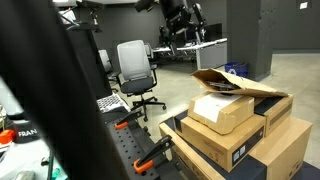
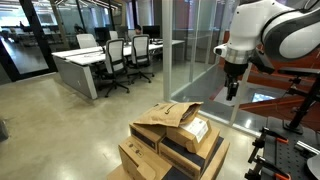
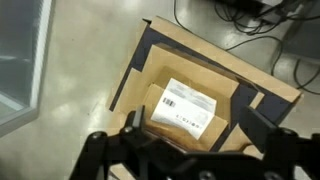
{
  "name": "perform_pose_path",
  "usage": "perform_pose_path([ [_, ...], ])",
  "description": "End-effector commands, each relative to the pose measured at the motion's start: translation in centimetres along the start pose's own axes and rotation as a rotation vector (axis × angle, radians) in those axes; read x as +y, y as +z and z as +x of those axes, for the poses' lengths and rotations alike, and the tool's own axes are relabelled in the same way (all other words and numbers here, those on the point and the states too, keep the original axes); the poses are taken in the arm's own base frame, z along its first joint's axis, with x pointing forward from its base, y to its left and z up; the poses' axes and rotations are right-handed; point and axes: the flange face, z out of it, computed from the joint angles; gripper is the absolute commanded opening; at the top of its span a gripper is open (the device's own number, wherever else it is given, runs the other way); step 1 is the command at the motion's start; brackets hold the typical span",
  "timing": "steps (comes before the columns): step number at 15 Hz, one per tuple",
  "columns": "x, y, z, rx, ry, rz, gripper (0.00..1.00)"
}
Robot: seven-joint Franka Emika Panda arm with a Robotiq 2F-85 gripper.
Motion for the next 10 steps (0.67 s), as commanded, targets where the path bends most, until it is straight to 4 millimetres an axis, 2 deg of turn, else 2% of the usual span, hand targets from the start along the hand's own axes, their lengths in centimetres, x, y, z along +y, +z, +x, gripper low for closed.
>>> perform_pose_path([
  [1,-1.2,1.1,0.3,-0.019,-0.038,0.011,1.00],
  [10,-2.2,2.8,-0.1,-0.048,-0.071,0.011,1.00],
])
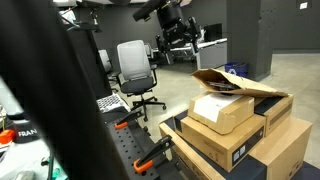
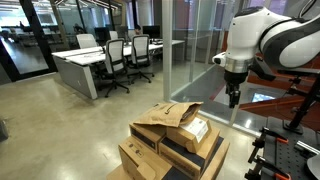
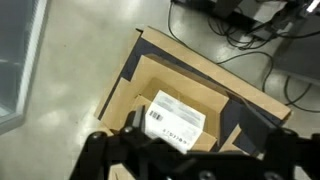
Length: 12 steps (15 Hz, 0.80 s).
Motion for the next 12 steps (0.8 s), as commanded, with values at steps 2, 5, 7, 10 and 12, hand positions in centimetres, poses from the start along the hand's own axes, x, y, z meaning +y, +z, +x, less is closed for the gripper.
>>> perform_pose_path([
  [2,-0.52,1.17,0.52,0.007,-0.040,-0.016,1.00],
  [5,-0.57,1.43,0.88,0.033,-0.075,-0.039,1.00],
  [7,-0.50,1.45,0.99,0.049,-0.108,-0.068,1.00],
  [10,-0.24,1.49,0.62,0.051,-0.168,-0.118,1.00],
  [12,-0.13,1.67,0.41,0.045,-0.193,-0.141,1.00],
])
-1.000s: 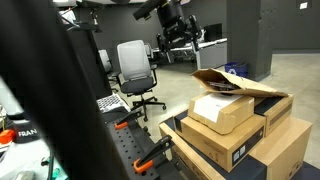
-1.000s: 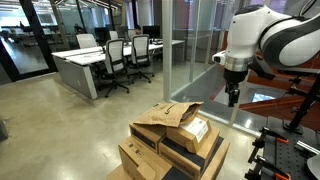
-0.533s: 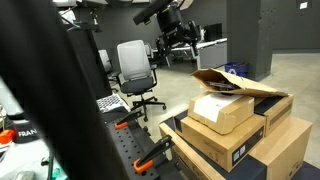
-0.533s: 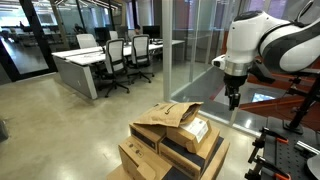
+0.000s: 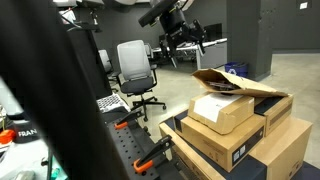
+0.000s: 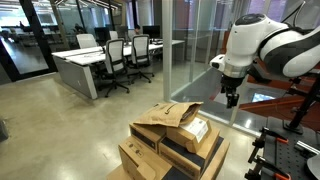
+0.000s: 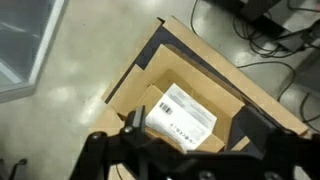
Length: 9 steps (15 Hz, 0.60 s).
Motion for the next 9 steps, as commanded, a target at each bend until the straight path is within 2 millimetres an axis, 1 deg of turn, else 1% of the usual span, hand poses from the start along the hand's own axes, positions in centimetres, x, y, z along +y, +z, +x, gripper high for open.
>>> perform_pose_path([
  [1,-0.10,0.46,-0.19,0.004,-0.052,-0.040,1.00],
  [9,-0.95,1.29,0.17,-0.014,-0.129,-0.079,1.00],
])
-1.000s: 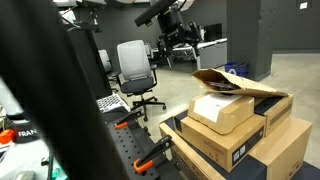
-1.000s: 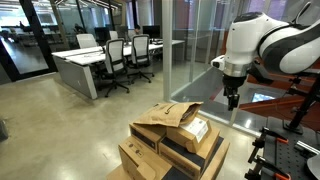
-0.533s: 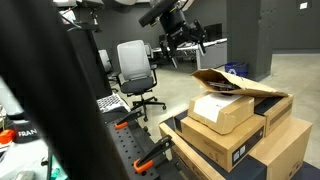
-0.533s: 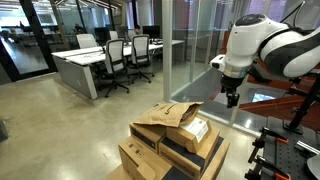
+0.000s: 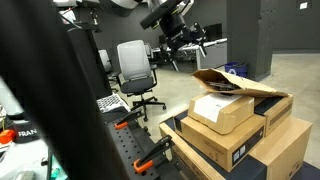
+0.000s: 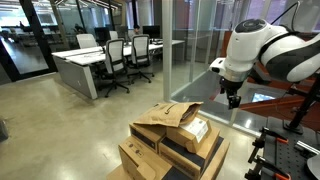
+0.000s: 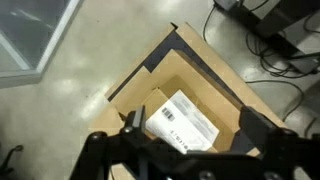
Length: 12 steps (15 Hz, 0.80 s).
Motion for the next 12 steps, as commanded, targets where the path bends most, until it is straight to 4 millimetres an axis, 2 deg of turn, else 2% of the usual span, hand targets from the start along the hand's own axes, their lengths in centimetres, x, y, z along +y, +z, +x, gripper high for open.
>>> perform_pose_path([
  [1,-0.35,0.36,0.31,0.007,-0.022,-0.024,1.00],
  [12,-0.56,0.54,0.19,-0.012,-0.039,-0.040,1.00],
])
